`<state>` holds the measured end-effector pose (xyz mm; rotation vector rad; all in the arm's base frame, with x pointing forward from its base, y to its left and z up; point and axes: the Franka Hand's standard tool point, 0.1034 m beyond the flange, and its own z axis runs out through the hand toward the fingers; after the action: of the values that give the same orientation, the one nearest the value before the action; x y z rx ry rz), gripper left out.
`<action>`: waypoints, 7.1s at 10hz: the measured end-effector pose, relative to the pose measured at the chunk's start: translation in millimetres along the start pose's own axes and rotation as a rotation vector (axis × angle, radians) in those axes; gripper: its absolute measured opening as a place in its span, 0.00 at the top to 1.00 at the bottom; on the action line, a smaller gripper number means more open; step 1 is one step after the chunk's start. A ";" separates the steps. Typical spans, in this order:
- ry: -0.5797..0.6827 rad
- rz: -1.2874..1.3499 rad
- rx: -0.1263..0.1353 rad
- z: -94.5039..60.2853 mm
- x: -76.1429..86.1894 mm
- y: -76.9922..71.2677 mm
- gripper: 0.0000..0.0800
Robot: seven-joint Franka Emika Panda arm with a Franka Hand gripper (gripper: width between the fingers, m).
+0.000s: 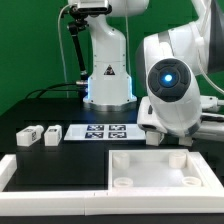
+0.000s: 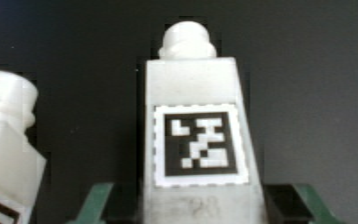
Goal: Assemble square table
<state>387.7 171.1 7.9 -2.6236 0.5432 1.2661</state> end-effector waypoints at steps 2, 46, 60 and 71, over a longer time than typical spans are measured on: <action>0.000 0.000 0.000 0.0 0.0 0.0 0.64; 1.348 -0.470 -0.023 -242.9 69.0 -41.1 0.64; 1.390 -0.446 -0.007 -230.8 84.5 -45.2 0.64; 1.440 -0.413 -0.012 -221.4 82.3 -40.2 0.19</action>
Offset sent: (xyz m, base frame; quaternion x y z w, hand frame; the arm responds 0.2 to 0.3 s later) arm 0.0000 0.0000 0.0000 0.0000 0.0000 0.0000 1.0000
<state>609.7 118.6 81.1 -2.9735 0.0745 -0.8725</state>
